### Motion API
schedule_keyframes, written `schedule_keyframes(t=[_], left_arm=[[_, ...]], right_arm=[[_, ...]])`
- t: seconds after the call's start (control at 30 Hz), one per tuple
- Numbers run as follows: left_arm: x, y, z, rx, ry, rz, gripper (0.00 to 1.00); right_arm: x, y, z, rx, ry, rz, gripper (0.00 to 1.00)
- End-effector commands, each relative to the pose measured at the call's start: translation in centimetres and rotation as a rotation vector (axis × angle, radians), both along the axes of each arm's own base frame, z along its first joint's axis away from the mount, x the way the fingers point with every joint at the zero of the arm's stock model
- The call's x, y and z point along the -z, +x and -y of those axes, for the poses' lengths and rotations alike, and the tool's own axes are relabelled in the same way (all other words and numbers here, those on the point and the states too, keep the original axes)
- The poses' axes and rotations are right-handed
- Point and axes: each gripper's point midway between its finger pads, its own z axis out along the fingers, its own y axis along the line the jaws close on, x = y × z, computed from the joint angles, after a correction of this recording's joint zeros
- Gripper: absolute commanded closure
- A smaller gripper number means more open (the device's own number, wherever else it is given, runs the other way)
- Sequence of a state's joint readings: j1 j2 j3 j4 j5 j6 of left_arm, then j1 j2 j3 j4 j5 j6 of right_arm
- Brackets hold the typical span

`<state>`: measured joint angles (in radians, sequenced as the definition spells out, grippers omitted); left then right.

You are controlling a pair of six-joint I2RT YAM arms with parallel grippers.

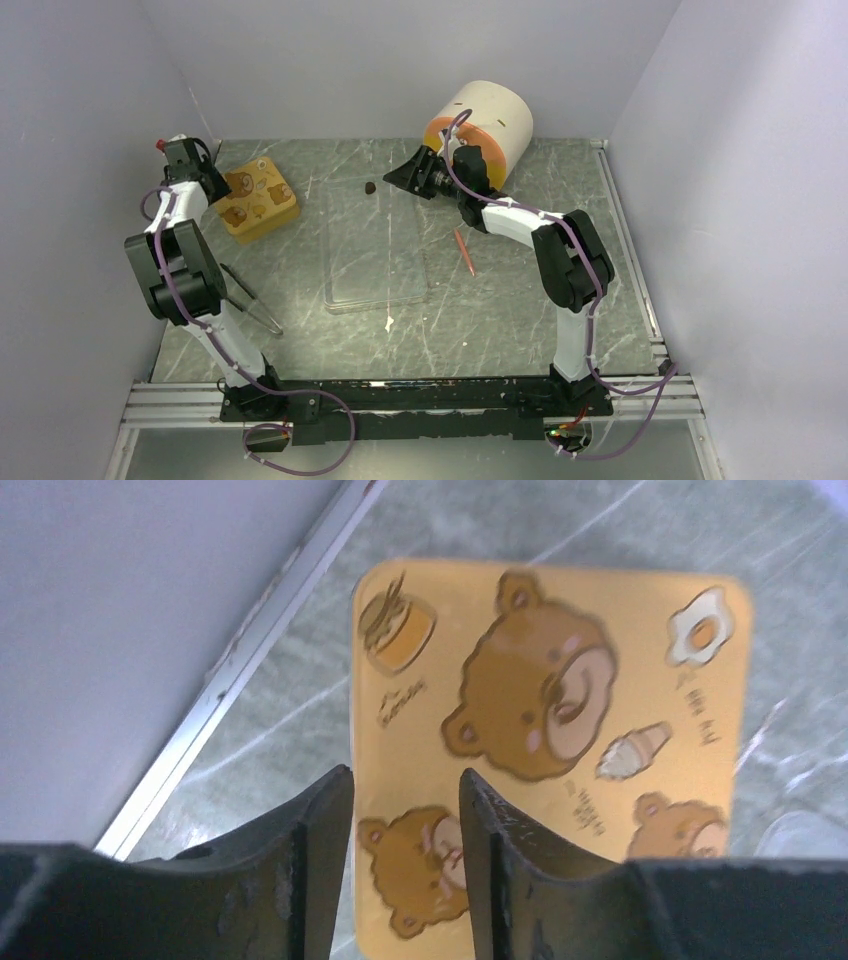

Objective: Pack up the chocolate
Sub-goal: Close the box lid on the packing box.

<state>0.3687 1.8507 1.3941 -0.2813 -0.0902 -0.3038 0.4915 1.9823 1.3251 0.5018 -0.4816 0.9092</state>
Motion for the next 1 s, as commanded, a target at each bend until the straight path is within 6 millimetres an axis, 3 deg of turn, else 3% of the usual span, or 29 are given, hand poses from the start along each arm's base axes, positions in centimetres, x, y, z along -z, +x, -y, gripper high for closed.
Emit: schedule_keyframes(t=[0.0,0.13,0.3,0.5,0.77,0.87,0.97], left_arm=[[-2.5,3.7,-0.3,0.050,0.042,0.107,0.57],[-0.7,4.9,-0.7,0.057,0.067,0.080,0.68],[3.5,4.6,-2.5,0.001,0.114,-0.045,0.77],[3.6,4.5,-2.8,-0.002,0.137,-0.027,0.77],[-0.4,7.0,0.3,0.111,0.111,0.090,0.68],[0.2,7.4,1.9,0.135,0.083,0.083,0.68],[2.3,6.8,4.6,0.163,0.031,0.046,0.68]], right_arm=[[-2.6,0.8,0.0,0.003,0.027,0.077,0.37],[-2.3,0.9,0.0,0.009,0.015,0.077,0.37],[-1.8,1.1,-0.1,0.010,0.011,0.070,0.37],[-1.3,1.4,-0.2,0.013,0.008,0.063,0.37],[-1.1,1.5,-0.3,0.016,0.007,0.058,0.37],[-1.3,1.4,-0.4,0.012,0.015,0.058,0.37],[-1.3,1.4,-0.5,0.014,0.016,0.058,0.37]])
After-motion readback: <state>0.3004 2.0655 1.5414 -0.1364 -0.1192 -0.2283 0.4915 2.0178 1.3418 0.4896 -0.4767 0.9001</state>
